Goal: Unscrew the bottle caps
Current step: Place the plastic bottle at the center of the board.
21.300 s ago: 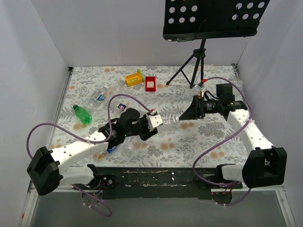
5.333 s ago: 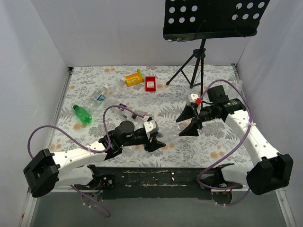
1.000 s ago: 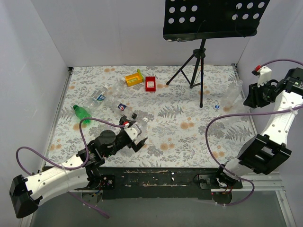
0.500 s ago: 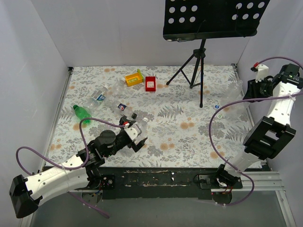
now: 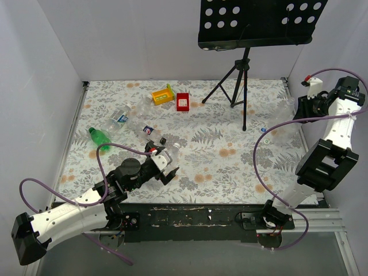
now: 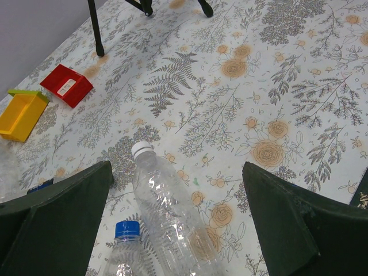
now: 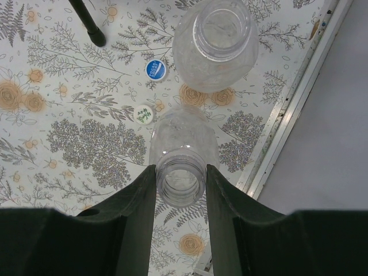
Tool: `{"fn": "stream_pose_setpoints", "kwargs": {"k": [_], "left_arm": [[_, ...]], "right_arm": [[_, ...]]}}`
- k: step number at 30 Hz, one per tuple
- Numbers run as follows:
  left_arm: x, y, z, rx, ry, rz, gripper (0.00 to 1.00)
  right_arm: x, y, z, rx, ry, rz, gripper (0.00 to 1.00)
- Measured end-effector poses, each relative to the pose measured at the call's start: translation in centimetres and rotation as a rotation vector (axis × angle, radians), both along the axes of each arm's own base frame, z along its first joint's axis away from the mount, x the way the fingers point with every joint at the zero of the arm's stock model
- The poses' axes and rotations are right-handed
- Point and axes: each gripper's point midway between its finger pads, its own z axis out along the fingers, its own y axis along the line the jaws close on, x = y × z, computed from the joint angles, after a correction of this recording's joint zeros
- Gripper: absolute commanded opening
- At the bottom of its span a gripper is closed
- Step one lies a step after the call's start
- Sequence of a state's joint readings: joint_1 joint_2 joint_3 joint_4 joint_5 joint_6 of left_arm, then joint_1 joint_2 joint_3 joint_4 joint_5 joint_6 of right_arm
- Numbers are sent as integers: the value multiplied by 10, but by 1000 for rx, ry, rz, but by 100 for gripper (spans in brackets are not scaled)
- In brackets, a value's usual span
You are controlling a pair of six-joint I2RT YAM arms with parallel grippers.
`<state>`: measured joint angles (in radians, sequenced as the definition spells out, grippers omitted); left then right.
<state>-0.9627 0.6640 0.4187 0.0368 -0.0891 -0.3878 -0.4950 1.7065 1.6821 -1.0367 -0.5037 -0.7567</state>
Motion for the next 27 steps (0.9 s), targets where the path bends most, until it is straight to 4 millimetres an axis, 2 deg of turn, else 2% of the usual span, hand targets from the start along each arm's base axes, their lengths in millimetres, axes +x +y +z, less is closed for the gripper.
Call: {"fn": "stream_pose_setpoints", "kwargs": {"k": [15, 27], "left_arm": [[0, 0, 0, 2, -3, 0, 98], [0, 0, 0, 4, -5, -1, 98]], "right_arm": [[0, 4, -1, -7, 6, 15, 56], [4, 2, 8, -31, -9, 12, 69]]}}
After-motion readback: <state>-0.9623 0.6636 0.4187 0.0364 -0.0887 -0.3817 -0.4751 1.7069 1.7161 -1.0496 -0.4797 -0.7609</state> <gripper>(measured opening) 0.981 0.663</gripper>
